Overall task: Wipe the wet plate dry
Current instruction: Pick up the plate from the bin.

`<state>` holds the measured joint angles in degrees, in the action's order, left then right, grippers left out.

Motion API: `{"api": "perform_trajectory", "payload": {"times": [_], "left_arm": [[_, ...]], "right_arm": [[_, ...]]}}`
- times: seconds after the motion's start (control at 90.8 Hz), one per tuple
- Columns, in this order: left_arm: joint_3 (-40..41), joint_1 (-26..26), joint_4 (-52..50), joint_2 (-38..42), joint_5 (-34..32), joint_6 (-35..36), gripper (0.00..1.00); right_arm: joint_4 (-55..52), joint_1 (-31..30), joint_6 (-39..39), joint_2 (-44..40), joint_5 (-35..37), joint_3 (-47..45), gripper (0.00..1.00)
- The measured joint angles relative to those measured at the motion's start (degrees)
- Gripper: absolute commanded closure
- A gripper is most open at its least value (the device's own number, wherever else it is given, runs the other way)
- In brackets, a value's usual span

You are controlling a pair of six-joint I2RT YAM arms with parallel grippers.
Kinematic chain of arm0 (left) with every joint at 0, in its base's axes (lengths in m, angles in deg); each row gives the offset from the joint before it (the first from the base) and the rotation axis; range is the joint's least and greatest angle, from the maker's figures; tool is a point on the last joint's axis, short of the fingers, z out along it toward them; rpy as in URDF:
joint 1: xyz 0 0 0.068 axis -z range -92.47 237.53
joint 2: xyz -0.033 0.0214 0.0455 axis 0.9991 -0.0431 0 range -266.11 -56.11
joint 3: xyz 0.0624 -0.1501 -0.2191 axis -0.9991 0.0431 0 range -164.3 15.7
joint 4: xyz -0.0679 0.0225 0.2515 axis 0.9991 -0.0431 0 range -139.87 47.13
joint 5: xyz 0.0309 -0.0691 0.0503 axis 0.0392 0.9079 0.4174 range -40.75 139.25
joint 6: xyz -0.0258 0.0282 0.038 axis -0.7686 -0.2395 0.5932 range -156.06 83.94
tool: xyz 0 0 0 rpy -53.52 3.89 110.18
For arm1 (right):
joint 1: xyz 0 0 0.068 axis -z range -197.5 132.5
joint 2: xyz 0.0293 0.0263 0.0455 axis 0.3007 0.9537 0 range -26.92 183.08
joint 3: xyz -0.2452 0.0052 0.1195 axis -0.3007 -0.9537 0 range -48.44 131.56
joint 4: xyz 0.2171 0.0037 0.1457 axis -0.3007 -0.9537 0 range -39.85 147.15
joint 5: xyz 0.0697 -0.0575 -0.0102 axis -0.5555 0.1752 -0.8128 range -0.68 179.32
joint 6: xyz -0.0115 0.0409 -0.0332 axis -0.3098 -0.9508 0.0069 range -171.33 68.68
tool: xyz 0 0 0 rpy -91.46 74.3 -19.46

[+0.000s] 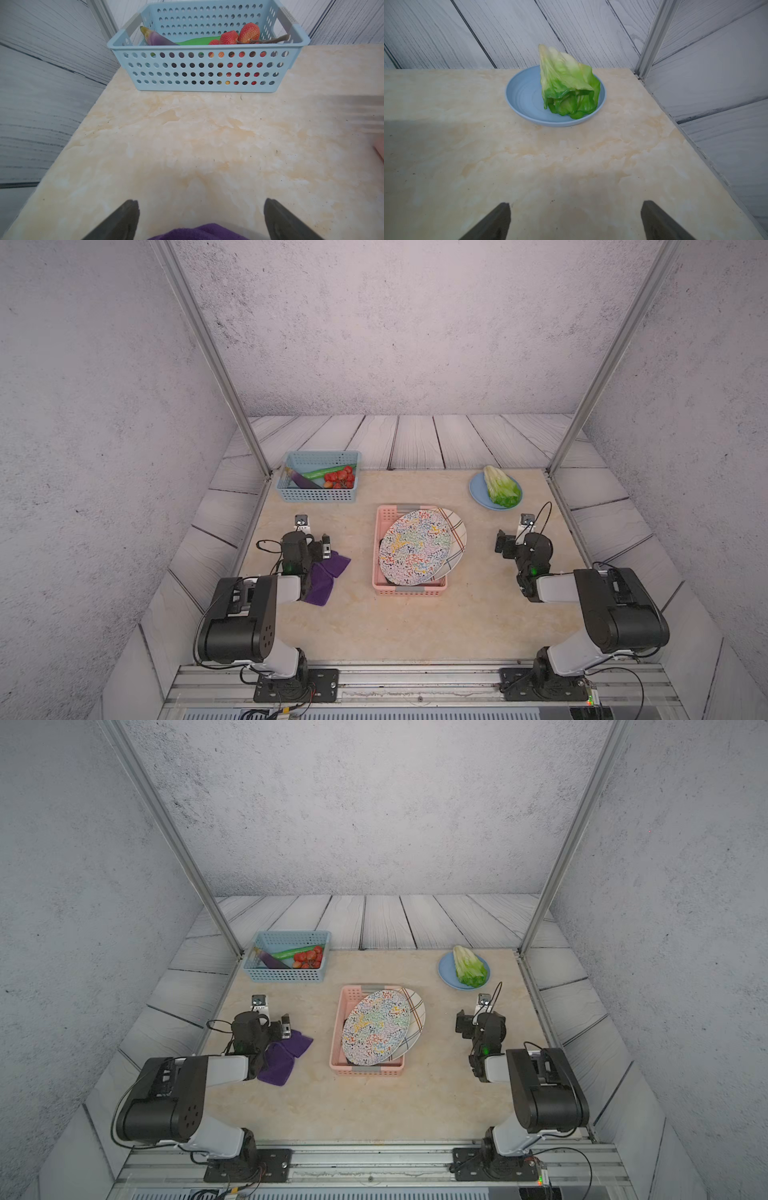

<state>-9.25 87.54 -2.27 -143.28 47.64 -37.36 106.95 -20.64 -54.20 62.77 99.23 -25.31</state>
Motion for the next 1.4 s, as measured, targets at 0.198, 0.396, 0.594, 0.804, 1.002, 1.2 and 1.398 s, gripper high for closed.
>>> {"api": "perform_trajectory", "payload": {"times": [0.198,0.396,0.594,0.804,1.002,1.2,1.398], "left_arm": [[-0.04,0.0,0.02,0.0,0.0,0.0,0.01],[-0.07,0.0,0.02,0.0,0.0,0.0,0.01],[-0.09,0.0,0.02,0.0,0.0,0.0,0.01],[-0.09,-0.02,0.04,0.0,0.17,0.0,0.01],[-8.35,0.92,-17.44,6.05,-1.84,-2.25,0.01],[-24.04,3.04,-35.6,15.61,6.78,-21.68,0.16],[-25.79,10.88,-44.96,10.67,18.51,-33.35,0.46]], "right_arm": [[0.15,0.02,0.0,0.0,0.31,0.0,0.01],[0.15,0.11,0.0,0.0,0.35,0.0,0.01],[0.17,0.11,-0.02,0.0,0.37,0.0,0.01],[-6.27,0.11,-0.57,-3.78,3.28,0.85,0.03],[-41.18,0.42,-13.44,-24.15,-2.27,20.04,0.27],[-67.21,-2.23,-22.91,-24.46,-24.98,42.4,0.37],[-84.72,-12.0,-25.62,-15.06,-31.34,46.53,0.62]]}}
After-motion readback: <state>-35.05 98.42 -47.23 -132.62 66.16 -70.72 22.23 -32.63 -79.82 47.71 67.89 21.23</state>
